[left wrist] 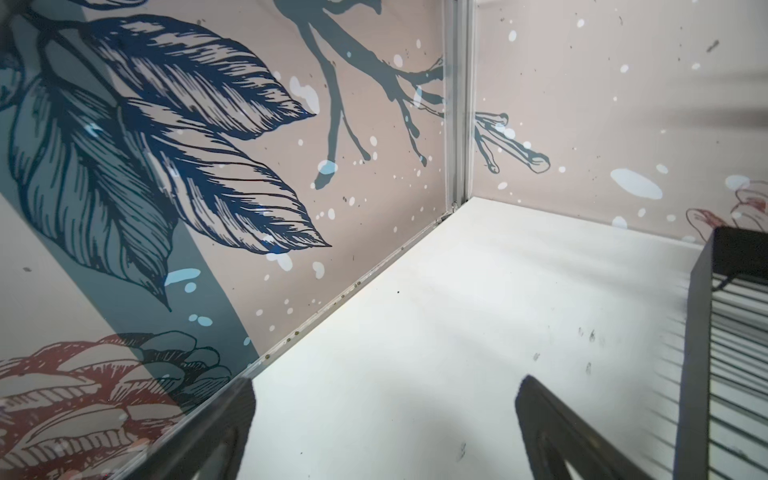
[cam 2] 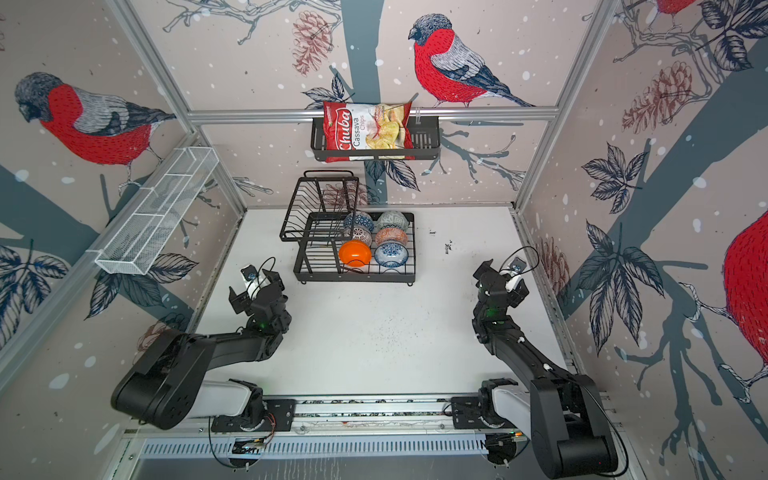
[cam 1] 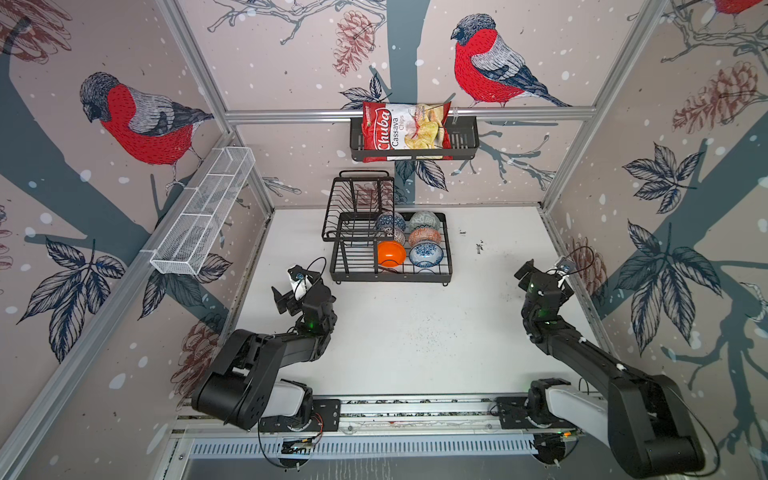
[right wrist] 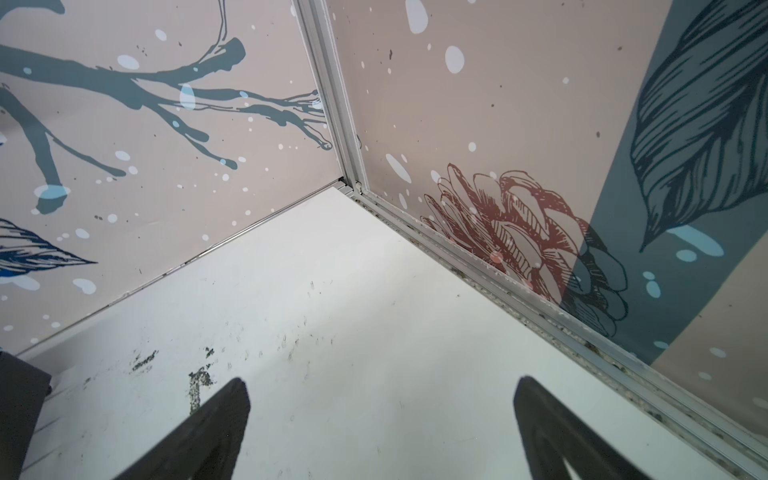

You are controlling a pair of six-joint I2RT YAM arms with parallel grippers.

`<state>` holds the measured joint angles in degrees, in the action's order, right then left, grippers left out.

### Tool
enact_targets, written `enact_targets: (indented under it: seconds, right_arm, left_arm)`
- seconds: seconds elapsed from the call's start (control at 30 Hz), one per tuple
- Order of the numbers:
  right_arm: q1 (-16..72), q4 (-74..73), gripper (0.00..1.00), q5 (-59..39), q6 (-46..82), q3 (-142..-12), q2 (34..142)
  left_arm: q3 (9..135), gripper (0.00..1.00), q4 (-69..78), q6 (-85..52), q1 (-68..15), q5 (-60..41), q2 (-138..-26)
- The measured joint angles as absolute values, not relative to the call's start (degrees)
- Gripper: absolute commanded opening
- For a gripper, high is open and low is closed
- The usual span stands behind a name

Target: Load the bowls into the dish rack

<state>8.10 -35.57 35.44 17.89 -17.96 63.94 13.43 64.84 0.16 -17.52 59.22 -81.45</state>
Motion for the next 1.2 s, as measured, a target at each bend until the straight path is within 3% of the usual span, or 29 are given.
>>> enact_targets:
  seconds: [0.17, 0.33, 0.67, 0.97, 1.2]
  right_arm:
    - [5.8, -45.32, 0.99, 30.83, 14.96, -15.18, 67.07]
    - [4.1, -48.18, 1.0, 27.86, 14.26, -15.55, 68.75]
    - [4.01, -57.06, 1.0, 27.27, 11.33, -10.98, 74.85]
    - [6.17, -80.73, 1.0, 26.44, 6.0, -4.56, 87.22]
    - [5.58, -77.87, 1.0, 26.2, 5.56, -10.31, 87.33]
  left_arm:
    - [10.13, 0.98, 78.83, 5.26, -17.37, 54.68, -87.81]
    - [11.07, 0.98, 83.02, 7.18, -16.82, 51.0, -89.38]
    - [11.27, 0.98, 81.87, 4.86, -13.3, 43.16, -88.64]
    - [8.99, 0.99, 81.14, -0.25, -4.56, 29.04, -88.68]
    - [9.8, 0.99, 80.18, -1.67, -3.18, 20.99, -89.32]
